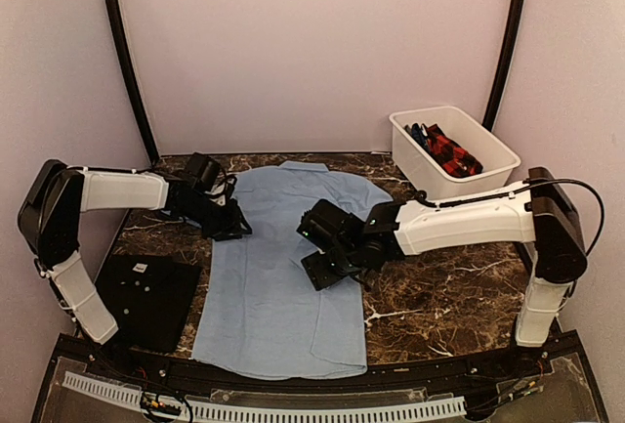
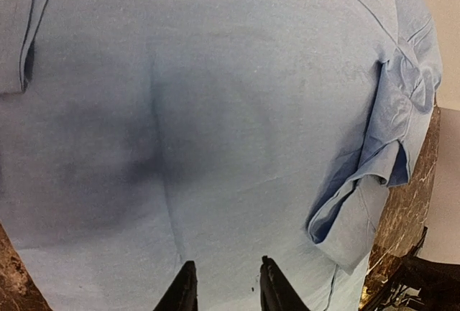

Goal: Fold and stack the long sleeve shirts
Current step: Adjust the crumpled shirt at the center of the board, then smooth out the crumpled shirt at the center of the board.

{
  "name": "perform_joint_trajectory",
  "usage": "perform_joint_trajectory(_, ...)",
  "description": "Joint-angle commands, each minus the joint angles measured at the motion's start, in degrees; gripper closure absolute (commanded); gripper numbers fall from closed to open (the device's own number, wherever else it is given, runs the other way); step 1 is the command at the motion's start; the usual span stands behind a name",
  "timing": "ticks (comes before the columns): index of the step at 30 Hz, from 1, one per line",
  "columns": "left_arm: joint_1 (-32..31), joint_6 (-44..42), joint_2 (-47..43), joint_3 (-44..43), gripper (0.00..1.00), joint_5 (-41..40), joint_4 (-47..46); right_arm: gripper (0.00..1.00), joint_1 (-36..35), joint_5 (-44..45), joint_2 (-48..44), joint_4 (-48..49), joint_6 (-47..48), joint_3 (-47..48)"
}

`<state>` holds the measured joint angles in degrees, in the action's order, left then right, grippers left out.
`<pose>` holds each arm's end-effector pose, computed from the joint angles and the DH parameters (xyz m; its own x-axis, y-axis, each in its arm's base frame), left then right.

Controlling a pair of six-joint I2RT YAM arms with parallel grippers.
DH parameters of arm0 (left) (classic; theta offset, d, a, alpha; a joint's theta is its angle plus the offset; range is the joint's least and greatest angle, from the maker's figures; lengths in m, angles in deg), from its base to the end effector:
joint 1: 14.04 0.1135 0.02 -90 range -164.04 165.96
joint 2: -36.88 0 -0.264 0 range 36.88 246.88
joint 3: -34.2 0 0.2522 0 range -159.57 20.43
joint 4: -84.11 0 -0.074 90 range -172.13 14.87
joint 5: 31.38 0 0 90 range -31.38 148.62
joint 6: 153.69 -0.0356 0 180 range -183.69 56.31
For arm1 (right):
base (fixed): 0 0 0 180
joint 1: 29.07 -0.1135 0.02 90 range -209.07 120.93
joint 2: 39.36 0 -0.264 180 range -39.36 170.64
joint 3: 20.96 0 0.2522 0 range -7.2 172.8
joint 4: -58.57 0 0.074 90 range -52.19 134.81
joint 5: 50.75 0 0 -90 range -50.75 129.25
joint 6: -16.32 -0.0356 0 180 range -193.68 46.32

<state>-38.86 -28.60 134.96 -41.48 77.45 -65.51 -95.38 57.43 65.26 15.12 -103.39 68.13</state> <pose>0.3178 -0.1596 0.1930 -0.9217 -0.1732 -0.3472 0.0546 0.8280 -0.5580 0.1649 0.3483 0.2090 -0.6982 -0.4194 -0.5801 -0.5289 0.8484 0.0232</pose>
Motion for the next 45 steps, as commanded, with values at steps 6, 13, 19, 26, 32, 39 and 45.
perform_joint_trajectory(6,-1.28,3.86,-2.07,6.9,0.71,1.91,-4.4,0.28,0.54,2.7,7.9,0.77,5.28,4.85)
perform_joint_trajectory(13,-1.28,3.15,-1.37,9.15,0.71,-2.61,-3.17,0.34,2.79,4.38,9.4,1.63,2.44,3.2)
perform_joint_trajectory(19,-1.2,2.53,-0.5,10.45,0.71,-6.31,-2.52,0.45,2.96,1.85,9.77,4.11,1.99,1.92)
perform_joint_trajectory(26,-1.11,2.16,0.34,10.18,0.72,-7.28,-2.27,0.36,2.52,-1.5,8.4,6.35,1.49,-0.44)
perform_joint_trajectory(32,-0.75,1.72,0.79,9.88,0.72,-7.82,-1.72,0.41,2.63,0.02,9.51,4.97,-0.17,-0.62)
perform_joint_trajectory(39,-0.16,1.19,0.97,9.51,0.72,-8.08,-0.89,0.85,4.97,3.97,6.31,1.39,-1.61,-0.74)
perform_joint_trajectory(45,0.11,0.73,0.93,9.26,0.72,-8.43,-0.32,1.0,8.55,8.0,0.05,-2.16,-1.48,-1.43)
